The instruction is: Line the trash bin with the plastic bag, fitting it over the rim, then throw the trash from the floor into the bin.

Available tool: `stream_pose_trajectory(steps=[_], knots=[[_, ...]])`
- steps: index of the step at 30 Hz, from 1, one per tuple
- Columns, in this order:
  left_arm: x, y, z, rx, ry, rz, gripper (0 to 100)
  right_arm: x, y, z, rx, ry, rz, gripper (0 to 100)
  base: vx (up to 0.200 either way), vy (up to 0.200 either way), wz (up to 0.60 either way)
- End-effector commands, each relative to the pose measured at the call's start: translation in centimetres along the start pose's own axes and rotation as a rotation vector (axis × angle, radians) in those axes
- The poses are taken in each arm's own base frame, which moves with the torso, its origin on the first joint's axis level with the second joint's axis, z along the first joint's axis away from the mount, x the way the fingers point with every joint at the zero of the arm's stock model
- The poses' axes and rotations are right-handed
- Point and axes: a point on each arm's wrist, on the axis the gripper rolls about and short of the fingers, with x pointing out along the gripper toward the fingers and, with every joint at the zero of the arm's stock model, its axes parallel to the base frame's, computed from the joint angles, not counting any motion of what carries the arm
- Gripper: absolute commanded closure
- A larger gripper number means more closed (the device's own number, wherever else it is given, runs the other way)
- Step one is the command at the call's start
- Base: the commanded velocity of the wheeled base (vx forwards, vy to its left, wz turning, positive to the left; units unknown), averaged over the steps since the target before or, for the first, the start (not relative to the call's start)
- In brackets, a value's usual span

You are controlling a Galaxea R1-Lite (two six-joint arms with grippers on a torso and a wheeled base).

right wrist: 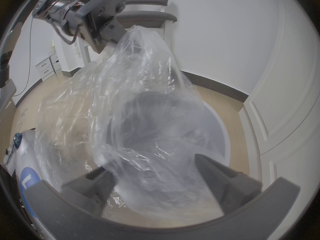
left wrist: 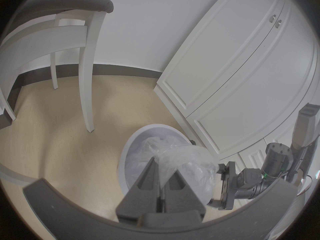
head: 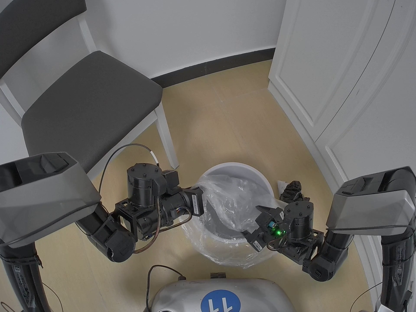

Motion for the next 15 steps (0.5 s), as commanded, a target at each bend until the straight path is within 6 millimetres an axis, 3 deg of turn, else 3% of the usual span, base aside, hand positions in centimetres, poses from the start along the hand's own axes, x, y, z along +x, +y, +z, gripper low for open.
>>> stream_pose_trajectory(steps=[1, 7, 15], knots=[[0.1, 0.7, 0.0, -0.004, 0.001, 0.015, 100, -0.4, -0.2, 0.7, 0.018, -0.062, -0.021, 100, 0.0, 0.0, 0.0], [0.2, 1.9, 0.0, -0.012, 0.005, 0.043, 100, -0.5, -1.0, 1.8, 0.043, -0.123, -0.07, 100, 0.0, 0.0, 0.0], [0.7, 2.9, -0.5, -0.016, 0.027, 0.071, 100, 2.4, -2.8, 4.5, 0.205, -0.226, -0.235, 100, 0.0, 0.0, 0.0]])
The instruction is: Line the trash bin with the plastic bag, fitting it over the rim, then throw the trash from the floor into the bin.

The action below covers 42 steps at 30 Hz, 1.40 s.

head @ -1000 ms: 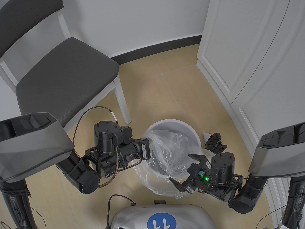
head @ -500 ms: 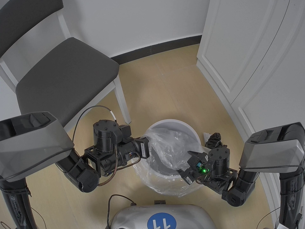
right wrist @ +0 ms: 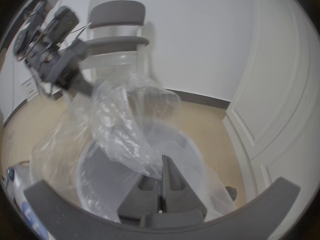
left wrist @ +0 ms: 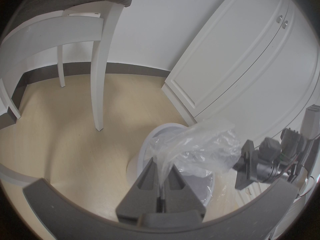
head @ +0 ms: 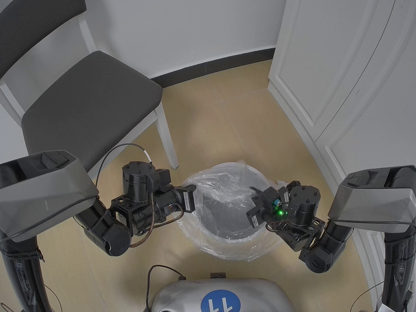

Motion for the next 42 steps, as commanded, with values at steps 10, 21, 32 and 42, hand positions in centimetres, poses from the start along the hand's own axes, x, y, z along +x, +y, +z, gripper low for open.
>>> stream_pose_trajectory(steps=[10, 21, 32, 42], knots=[[0.3, 0.7, -0.8, 0.028, 0.023, 0.02, 0, 4.8, -0.2, 1.2, 0.127, -0.123, -0.122, 100, 0.0, 0.0, 0.0], [-2.4, -0.1, 0.3, 0.136, 0.013, 0.007, 0, 9.3, -2.2, 0.8, 0.173, -0.174, -0.201, 100, 0.0, 0.0, 0.0], [-2.1, -0.1, 0.2, 0.136, 0.014, 0.007, 0, 12.6, -2.4, 2.2, 0.209, -0.234, -0.213, 100, 0.0, 0.0, 0.0], [-1.8, -0.2, 0.0, 0.136, 0.015, 0.003, 0, 12.6, -2.6, 2.6, 0.224, -0.206, -0.195, 0, 0.0, 0.0, 0.0]])
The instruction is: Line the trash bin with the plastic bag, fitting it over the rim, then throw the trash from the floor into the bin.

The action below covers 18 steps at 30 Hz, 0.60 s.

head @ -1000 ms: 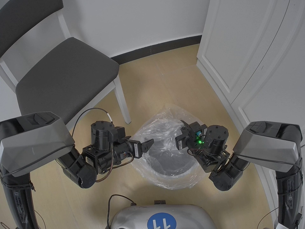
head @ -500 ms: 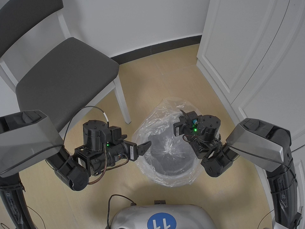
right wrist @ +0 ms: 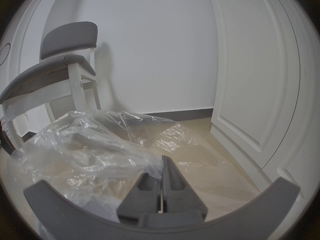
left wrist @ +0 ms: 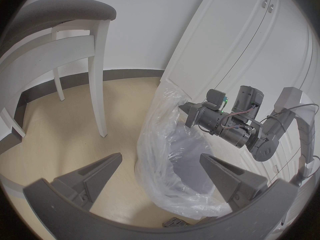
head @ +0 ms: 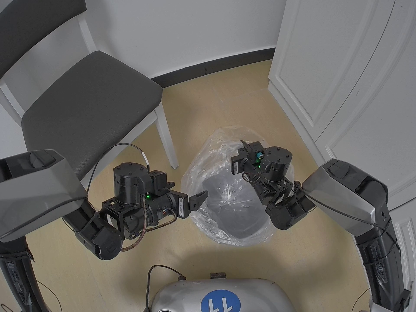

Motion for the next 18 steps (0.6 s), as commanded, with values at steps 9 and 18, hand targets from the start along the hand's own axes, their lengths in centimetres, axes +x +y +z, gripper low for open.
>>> stream_pose_trajectory(steps=[9, 18], knots=[[0.7, -0.5, -0.4, 0.001, 0.003, -0.006, 0, -4.3, -1.7, 5.3, -0.019, 0.063, 0.021, 0, 0.0, 0.0, 0.0], [1.1, -0.4, 0.2, 0.007, -0.034, 0.072, 0, -12.2, -5.0, 11.2, -0.012, 0.143, 0.028, 0, 0.0, 0.0, 0.0]])
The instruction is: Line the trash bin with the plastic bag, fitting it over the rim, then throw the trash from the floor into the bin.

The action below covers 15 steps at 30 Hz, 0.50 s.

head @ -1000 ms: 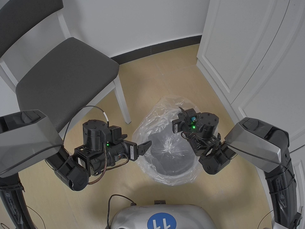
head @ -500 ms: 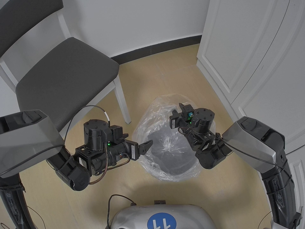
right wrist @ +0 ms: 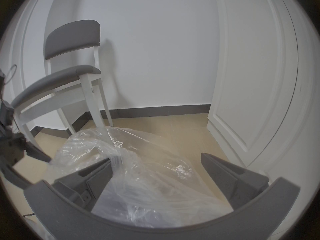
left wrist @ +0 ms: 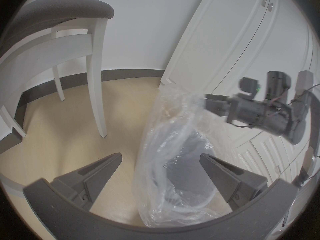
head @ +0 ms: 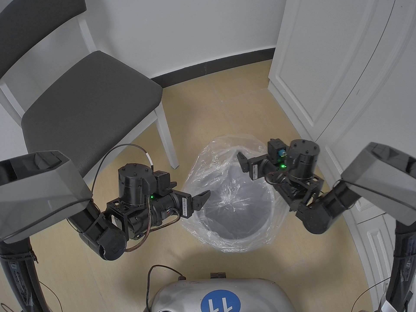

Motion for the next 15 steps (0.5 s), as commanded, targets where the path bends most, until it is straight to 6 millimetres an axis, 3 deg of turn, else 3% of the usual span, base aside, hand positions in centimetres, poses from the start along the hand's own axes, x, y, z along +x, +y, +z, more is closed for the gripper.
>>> stream_pose_trajectory(steps=[1, 4, 8, 15], knots=[[0.4, 0.0, 0.4, 0.007, -0.032, 0.069, 0, -7.5, -3.0, 5.0, 0.032, 0.044, -0.004, 0, 0.0, 0.0, 0.0], [0.5, 0.0, 0.5, 0.008, -0.036, 0.08, 0, -9.0, -3.5, 4.9, 0.148, 0.141, -0.02, 0, 0.0, 0.0, 0.0], [0.6, 0.1, 0.5, 0.008, -0.037, 0.081, 0, -8.5, -3.9, 4.4, 0.317, 0.211, -0.04, 0, 0.0, 0.0, 0.0], [1.4, 0.3, 0.5, 0.005, -0.044, 0.12, 0, -7.7, -5.2, 1.8, 0.314, 0.304, -0.017, 0, 0.0, 0.0, 0.0]])
